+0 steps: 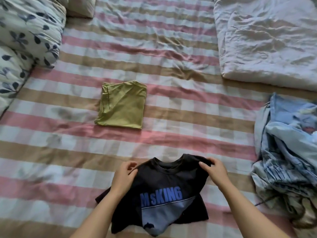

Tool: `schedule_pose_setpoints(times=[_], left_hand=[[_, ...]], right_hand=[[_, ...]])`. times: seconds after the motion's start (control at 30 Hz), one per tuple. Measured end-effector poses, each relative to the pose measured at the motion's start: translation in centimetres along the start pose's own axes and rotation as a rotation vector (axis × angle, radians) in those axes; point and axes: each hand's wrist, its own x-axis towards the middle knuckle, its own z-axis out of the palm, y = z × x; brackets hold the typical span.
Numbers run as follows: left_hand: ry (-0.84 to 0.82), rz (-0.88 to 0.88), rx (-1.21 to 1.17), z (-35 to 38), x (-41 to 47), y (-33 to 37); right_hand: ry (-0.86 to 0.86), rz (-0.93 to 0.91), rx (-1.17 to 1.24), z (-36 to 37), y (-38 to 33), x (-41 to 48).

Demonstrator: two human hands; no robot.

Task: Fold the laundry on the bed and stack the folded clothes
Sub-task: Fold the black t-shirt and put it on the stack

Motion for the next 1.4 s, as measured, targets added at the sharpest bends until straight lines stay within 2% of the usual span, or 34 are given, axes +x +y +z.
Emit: schedule_pose_setpoints(times=[0.13,0.2,0.3,0.4,0.5,0.63,0.8,0.93,1.1,1.27,1.4], left_hand=[[0.0,0.024,0.298,1.1,0.6,-3.7],[0.042,-0.01,0.359,1.4,1.1,-3.8],[0.003,-0.06,0.44,1.3,1.7,-3.2],[0.039,-0.01,0.269,0.4,1.1,-2.0],[0.176,0.088,0.044,-2.2,-1.1,0.7],[0.383,0.292,-0.049,-6.1,-5.4,5.9],[0.507,0.452,-0.104,-10.1,-10.1,13.2],[0.525,0.538,-0.12,-12.8,-13.8,17.6],[0.557,0.658,-0.057,-15.6,-18.2,20.5],[0.496,0.656,-0.085,-17.7,-18.9,21.5],[0.389,0.604,-0.015,-16.4,-15.3,20.6]], right_hand=[[-0.042,-0.087,-0.035,0.1,-0.1,1.9],[-0.018,-0.083,0.092,-0.2,-0.3,1.8],[0.027,-0.079,0.259,-1.0,-0.7,1.1],[0.048,-0.127,0.325,-2.6,-2.0,-0.7],[0.104,-0.217,0.387,-5.3,-3.7,-3.5],[0.208,-0.404,0.349,-9.4,-6.9,-8.0],[0.311,-0.556,0.3,-13.6,-10.8,-12.6],[0.364,-0.605,0.277,-16.6,-12.6,-16.1],[0.338,-0.653,0.308,-19.4,-14.4,-20.1],[0.303,-0.645,0.379,-21.1,-15.0,-20.3],[0.255,-0.548,0.302,-19.5,-13.6,-16.8]])
